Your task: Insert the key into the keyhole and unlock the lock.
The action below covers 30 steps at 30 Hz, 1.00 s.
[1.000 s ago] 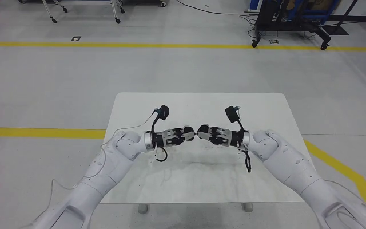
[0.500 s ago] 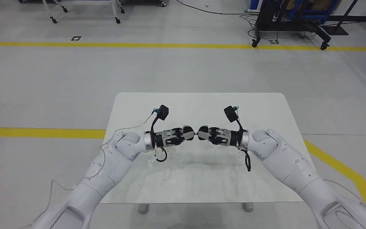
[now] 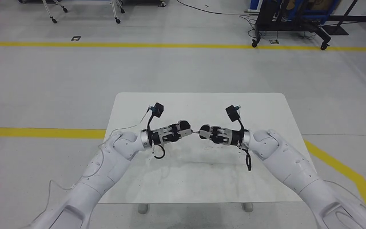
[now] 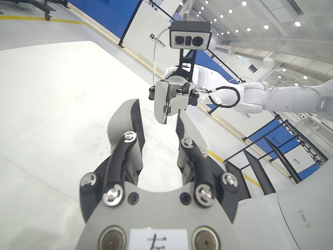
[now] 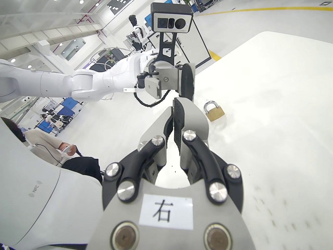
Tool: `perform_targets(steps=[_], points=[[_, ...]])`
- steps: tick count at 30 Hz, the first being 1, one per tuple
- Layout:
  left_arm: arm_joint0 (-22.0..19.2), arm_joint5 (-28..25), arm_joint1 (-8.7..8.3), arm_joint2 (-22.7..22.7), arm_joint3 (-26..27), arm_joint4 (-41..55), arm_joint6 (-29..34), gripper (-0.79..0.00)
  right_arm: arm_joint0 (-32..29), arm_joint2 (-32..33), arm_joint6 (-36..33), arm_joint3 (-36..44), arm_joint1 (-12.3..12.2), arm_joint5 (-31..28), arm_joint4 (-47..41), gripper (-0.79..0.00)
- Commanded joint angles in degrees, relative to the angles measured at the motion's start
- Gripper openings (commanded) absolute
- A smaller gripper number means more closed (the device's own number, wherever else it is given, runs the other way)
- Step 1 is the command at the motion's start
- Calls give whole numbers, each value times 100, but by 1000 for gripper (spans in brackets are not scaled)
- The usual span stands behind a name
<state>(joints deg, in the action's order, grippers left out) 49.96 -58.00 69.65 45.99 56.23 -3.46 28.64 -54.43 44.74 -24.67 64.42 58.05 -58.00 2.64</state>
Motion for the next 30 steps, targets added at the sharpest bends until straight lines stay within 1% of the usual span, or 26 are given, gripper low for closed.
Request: perform_targets(steps=[1, 3, 7, 8, 9, 18, 19, 20, 22, 23, 25, 26, 28, 30], points=[[30, 0, -21, 86, -9, -72, -147, 0, -18, 51, 47, -8, -4, 0, 61, -785], [103, 0, -58, 209, 88, -79, -313, 0, -61, 133, 140, -2, -17, 0, 133, -785], [255, 0, -184, 549, 119, -685, -613, 0, -169, 296, 351, 48, -49, 0, 310, -785], [276, 152, -221, 675, 47, -900, -708, 0, -169, 296, 351, 48, -49, 0, 310, -785], [292, 524, -251, 786, 79, -1189, -828, 0, -169, 296, 351, 48, -49, 0, 310, -785], [298, 541, -248, 771, 121, -1233, -822, 0, -169, 296, 351, 48, -49, 0, 310, -785], [338, 751, -248, 751, 227, -1473, -847, 0, -169, 296, 351, 48, -49, 0, 310, -785], [400, 970, -254, 775, 360, -1675, -961, 0, -169, 296, 351, 48, -49, 0, 310, -785], [600, 1251, -324, 935, 753, -2296, -1197, 0, -169, 296, 351, 48, -49, 0, 310, -785], [756, 1416, -379, 1060, 995, -2638, -1295, 0, -169, 296, 351, 48, -49, 0, 310, -785], [1146, 1785, -515, 1355, 1639, -3354, -1283, 0, -169, 296, 351, 48, -49, 0, 310, -785], [1393, 2040, -589, 1533, 2003, -3657, -1193, 0, -169, 296, 351, 48, -49, 0, 310, -785], [1900, 2592, -734, 1895, 2829, -4210, -736, 0, -169, 296, 351, 48, -49, 0, 310, -785], [2401, 2969, -843, 2183, 3622, -4402, -115, 0, -169, 296, 351, 48, -49, 0, 310, -785]])
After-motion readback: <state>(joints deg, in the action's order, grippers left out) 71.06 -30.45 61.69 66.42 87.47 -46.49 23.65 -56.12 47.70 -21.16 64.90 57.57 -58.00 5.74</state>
